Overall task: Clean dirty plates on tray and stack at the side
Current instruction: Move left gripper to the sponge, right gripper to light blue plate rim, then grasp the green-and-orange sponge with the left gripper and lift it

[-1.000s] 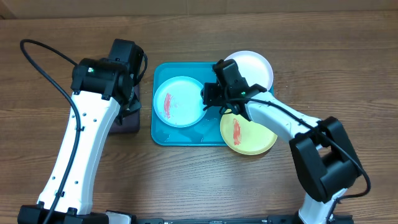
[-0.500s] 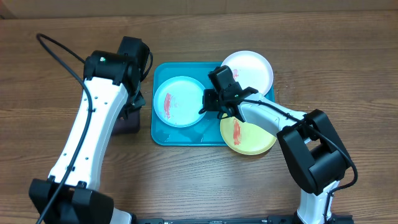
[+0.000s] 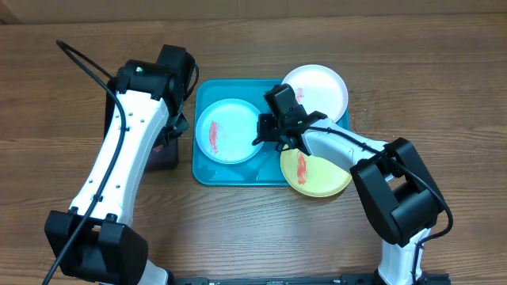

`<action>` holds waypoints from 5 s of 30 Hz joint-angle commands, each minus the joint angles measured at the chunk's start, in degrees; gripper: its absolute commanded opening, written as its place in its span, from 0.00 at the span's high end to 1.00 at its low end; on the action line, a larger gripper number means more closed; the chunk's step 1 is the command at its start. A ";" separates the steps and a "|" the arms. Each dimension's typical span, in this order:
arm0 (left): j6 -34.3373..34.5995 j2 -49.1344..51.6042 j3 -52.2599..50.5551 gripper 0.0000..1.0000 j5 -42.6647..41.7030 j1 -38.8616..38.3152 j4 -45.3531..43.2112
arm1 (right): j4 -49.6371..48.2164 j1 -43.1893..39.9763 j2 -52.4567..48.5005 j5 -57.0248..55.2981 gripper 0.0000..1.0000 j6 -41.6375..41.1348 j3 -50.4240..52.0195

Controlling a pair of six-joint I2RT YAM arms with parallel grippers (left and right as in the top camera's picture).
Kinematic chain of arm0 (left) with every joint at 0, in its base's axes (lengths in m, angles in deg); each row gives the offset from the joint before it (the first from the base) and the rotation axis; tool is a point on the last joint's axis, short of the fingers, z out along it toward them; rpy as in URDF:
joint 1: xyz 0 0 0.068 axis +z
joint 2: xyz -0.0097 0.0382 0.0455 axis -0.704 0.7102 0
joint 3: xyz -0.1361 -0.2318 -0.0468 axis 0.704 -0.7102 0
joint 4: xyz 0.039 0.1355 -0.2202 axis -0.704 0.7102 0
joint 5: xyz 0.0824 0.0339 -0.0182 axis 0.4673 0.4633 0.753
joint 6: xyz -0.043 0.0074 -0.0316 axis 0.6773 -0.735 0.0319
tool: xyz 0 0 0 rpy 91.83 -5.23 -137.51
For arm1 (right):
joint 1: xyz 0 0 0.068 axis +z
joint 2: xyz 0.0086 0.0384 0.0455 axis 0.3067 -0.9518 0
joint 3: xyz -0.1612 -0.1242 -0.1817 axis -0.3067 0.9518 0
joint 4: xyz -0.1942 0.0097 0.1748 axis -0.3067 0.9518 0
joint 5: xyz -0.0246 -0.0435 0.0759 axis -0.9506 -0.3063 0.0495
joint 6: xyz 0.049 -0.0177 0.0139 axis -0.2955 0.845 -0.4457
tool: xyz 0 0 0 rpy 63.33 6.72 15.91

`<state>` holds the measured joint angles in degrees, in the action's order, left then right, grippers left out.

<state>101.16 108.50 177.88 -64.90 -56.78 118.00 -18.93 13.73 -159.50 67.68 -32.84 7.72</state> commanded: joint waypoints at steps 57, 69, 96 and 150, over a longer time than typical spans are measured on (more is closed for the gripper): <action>2.78 16.94 0.98 0.69 -3.04 7.78 -13.22 | -0.59 0.22 -0.83 -0.09 0.96 -0.04 -1.29; 6.27 19.47 0.72 0.68 -2.25 2.64 -23.02 | -0.55 0.22 -0.83 -0.07 0.96 -0.02 -1.29; 33.70 19.56 -4.02 0.60 10.03 4.94 -15.78 | -0.72 0.22 -0.83 -0.07 0.96 0.39 -1.29; 4.48 17.11 -8.68 0.96 6.56 7.41 -27.12 | -0.76 0.22 -0.81 0.33 0.96 0.37 -1.31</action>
<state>106.36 127.51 163.92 -58.34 -48.89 87.59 -19.50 13.73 -159.54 67.73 -32.79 7.72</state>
